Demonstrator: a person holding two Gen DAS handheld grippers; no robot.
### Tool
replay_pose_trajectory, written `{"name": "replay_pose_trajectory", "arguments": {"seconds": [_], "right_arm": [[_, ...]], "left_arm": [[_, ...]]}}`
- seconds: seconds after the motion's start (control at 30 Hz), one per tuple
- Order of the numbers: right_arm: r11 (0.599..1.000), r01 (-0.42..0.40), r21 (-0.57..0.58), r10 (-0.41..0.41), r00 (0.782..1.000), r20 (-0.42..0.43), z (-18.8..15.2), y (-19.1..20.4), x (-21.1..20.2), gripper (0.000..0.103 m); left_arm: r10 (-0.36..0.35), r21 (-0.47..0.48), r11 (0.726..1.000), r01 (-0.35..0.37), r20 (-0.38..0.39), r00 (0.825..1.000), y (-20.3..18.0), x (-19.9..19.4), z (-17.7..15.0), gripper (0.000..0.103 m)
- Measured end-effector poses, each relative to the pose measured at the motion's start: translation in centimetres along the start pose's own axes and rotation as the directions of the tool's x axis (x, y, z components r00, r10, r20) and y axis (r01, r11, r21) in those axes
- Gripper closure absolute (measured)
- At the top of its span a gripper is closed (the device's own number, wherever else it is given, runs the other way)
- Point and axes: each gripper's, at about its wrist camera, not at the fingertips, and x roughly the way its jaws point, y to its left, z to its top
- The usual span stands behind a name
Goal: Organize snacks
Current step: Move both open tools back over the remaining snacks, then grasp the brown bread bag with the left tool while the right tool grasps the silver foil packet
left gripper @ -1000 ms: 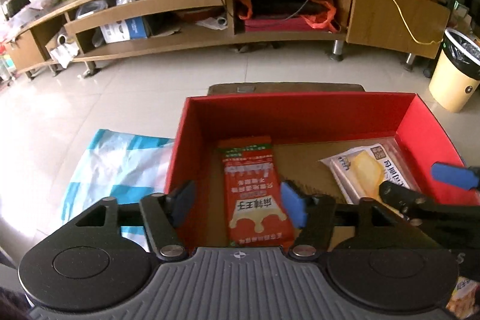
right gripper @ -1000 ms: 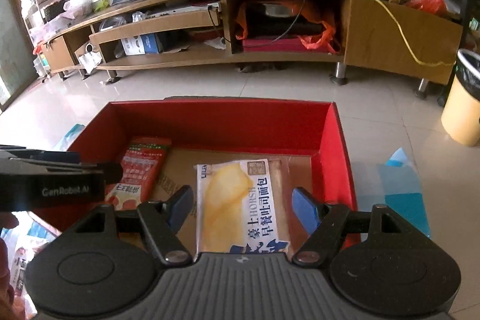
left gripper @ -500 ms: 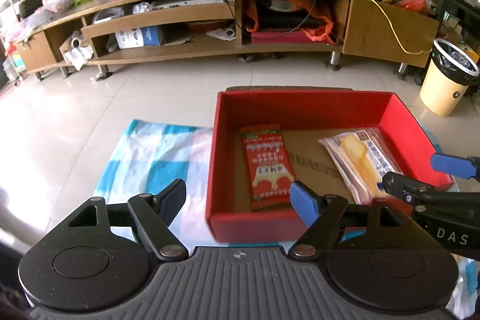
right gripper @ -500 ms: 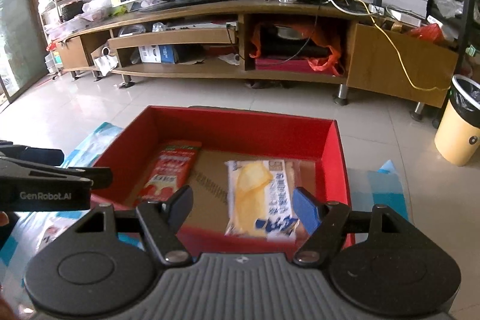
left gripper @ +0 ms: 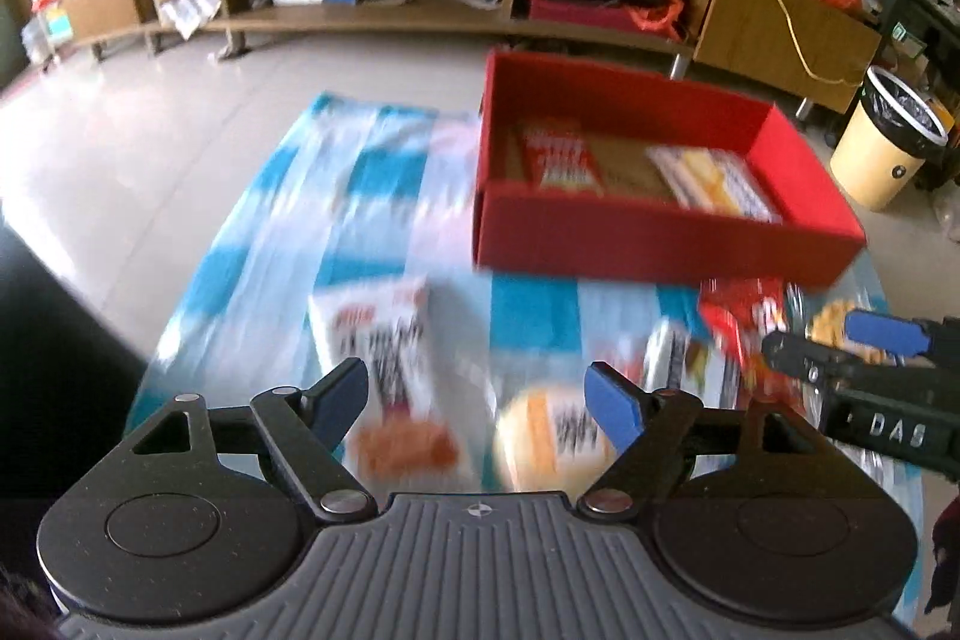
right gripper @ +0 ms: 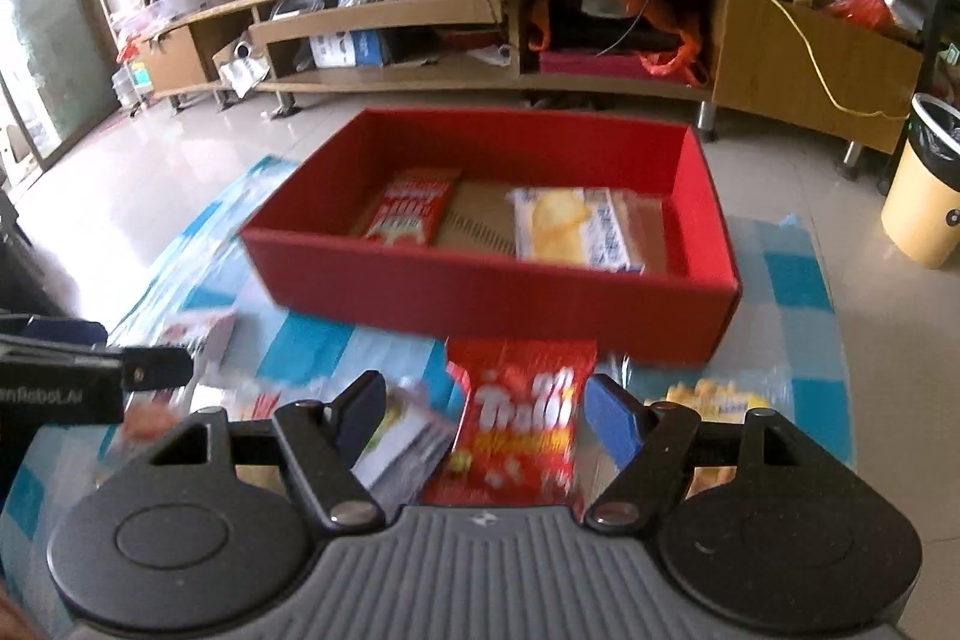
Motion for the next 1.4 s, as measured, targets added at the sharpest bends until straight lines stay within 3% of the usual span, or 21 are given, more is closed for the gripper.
{"name": "replay_pose_trajectory", "arguments": {"seconds": [0.23, 0.57, 0.87, 1.0, 1.07, 1.3, 1.4], "right_arm": [[1.0, -0.014, 0.022, 0.015, 1.0, -0.016, -2.5, -0.1, -2.1, 0.033], [0.997, -0.013, 0.075, 0.016, 0.999, -0.044, -5.6, -0.8, -4.8, 0.033], [0.969, 0.109, 0.221, -0.105, 0.994, -0.03, -7.2, -7.3, -7.7, 0.033], [0.949, 0.156, 0.276, -0.145, 0.988, -0.06, -7.7, -9.8, -7.4, 0.033], [0.95, 0.16, 0.269, -0.146, 0.987, -0.074, -7.8, -10.1, -6.8, 0.033], [0.944, 0.122, 0.307, -0.096, 0.991, -0.096, -6.6, -10.4, -4.1, 0.033], [0.975, 0.104, 0.198, -0.086, 0.992, -0.098, -5.8, -9.0, -3.4, 0.033]], "left_arm": [[-0.004, -0.057, 0.998, 0.0, -0.074, 0.997, 1.1, -0.9, -4.2, 0.017], [0.024, -0.091, 0.995, -0.036, -0.128, 0.992, 0.3, -0.1, -6.8, 0.016], [0.042, -0.073, 0.996, -0.055, -0.175, 0.984, -1.3, 2.0, -8.0, 0.017], [0.059, -0.058, 0.996, -0.071, -0.182, 0.982, -1.5, 2.2, -8.3, 0.034], [0.033, -0.064, 0.997, -0.045, -0.18, 0.983, -1.4, 1.9, -8.3, 0.043], [-0.016, -0.059, 0.998, 0.005, -0.188, 0.982, -1.7, 1.4, -8.4, 0.049], [-0.037, -0.052, 0.998, 0.029, -0.173, 0.984, -1.7, 0.9, -8.3, 0.049]]}}
